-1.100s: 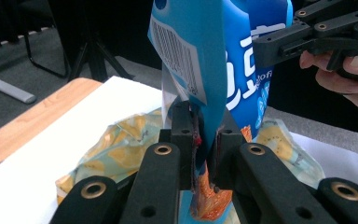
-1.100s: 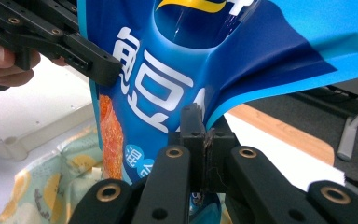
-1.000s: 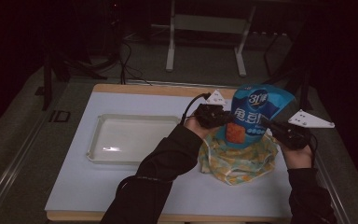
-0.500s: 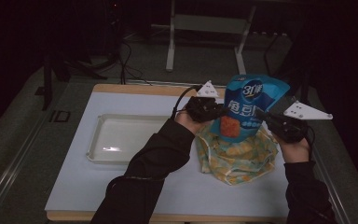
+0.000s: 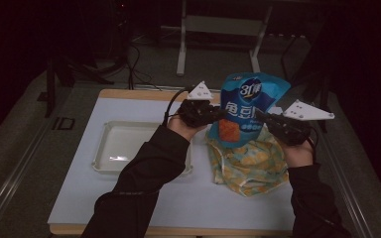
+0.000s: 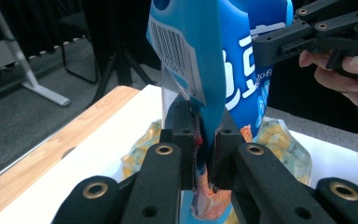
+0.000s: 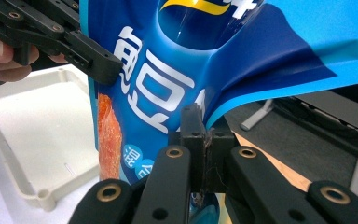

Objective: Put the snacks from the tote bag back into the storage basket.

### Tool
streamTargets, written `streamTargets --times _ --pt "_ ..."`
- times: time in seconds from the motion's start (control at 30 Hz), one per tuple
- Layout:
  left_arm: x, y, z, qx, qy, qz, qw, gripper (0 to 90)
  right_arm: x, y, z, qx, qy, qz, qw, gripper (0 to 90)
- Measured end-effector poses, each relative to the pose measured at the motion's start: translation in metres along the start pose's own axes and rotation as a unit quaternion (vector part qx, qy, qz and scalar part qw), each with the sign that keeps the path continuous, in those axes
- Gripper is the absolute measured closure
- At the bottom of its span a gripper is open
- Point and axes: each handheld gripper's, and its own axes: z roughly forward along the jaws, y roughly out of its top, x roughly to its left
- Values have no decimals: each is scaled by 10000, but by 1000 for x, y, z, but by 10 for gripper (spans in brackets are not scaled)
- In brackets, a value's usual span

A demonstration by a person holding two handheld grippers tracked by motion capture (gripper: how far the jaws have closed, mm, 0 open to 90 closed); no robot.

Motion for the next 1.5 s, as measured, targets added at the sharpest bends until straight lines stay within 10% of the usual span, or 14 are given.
streamTargets --times 1.5 --pt "42 -71 -151 65 797 -374 9961 846 117 57 107 -64 770 -467 9959 893"
